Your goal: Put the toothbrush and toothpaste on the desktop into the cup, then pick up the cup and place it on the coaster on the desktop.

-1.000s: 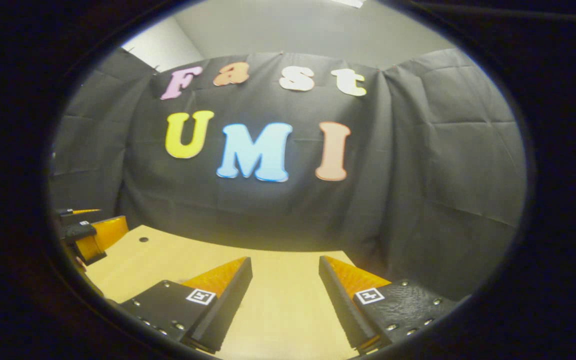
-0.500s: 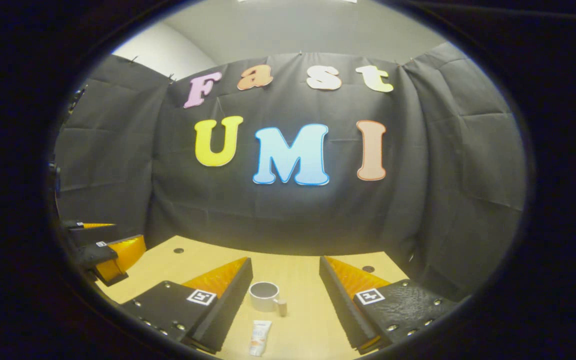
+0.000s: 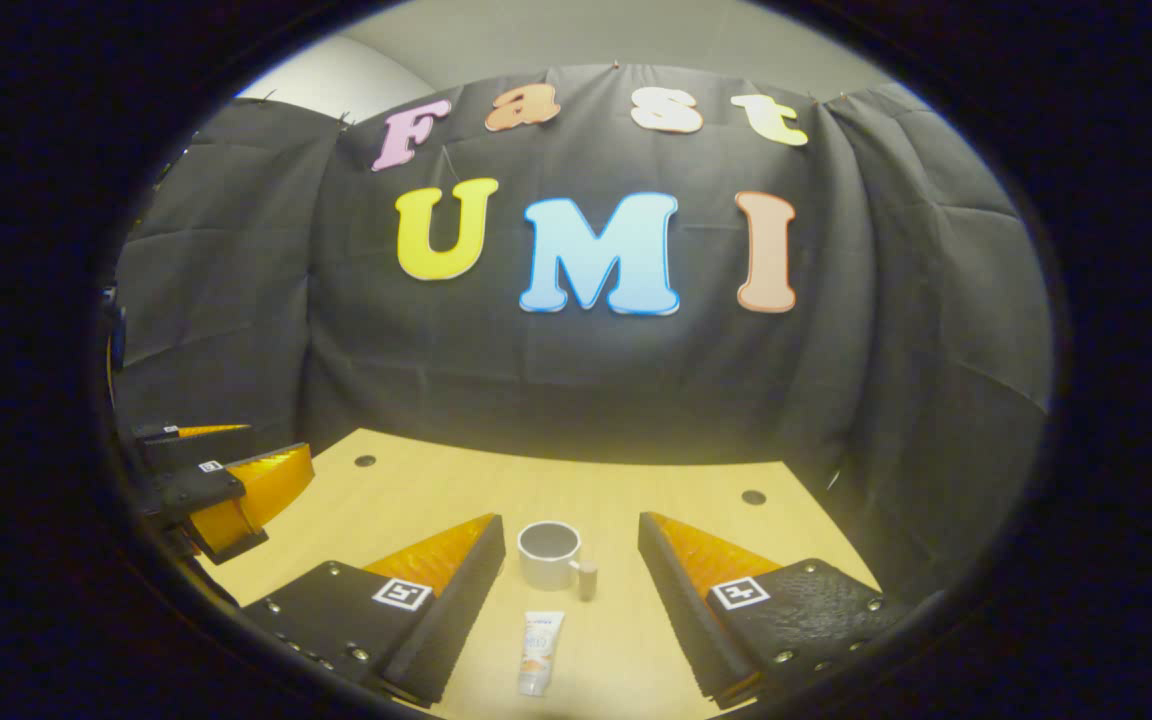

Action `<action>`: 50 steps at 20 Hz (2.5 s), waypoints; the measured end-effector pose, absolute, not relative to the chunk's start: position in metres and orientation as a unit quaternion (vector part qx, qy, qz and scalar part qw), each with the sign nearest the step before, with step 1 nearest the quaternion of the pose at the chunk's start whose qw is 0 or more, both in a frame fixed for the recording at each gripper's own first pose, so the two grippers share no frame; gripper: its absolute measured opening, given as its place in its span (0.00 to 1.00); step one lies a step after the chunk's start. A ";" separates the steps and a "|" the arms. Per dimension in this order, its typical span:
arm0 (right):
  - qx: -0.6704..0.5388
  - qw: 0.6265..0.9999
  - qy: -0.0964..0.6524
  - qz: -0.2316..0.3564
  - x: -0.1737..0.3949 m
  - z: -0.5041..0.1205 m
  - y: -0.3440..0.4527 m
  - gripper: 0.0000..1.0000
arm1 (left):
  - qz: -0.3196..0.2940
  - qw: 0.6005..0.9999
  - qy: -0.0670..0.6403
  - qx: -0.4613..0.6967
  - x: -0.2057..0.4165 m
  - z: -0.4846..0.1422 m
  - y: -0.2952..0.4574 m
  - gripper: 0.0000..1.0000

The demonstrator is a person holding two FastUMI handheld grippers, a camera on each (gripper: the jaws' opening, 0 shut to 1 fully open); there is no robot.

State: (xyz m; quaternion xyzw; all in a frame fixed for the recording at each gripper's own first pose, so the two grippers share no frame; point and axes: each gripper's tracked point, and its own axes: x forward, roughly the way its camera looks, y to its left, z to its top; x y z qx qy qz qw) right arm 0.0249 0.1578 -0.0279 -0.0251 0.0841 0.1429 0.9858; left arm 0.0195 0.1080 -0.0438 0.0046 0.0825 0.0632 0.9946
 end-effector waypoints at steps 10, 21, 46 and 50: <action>-0.039 0.954 0.240 0.174 0.037 -0.114 0.178 0.84 | 0.032 0.970 0.240 -0.019 0.042 -0.143 0.091 0.95; -0.035 0.909 0.379 0.170 0.049 -0.193 0.182 0.83 | 0.015 0.922 0.386 -0.039 0.052 -0.244 0.083 0.96; -0.050 0.827 0.544 0.132 0.060 -0.298 0.188 0.59 | 0.057 0.829 0.554 -0.048 0.057 -0.363 0.102 0.83; -0.059 0.821 0.554 0.127 0.056 -0.300 0.184 0.53 | 0.061 0.827 0.556 -0.049 0.056 -0.363 0.104 0.69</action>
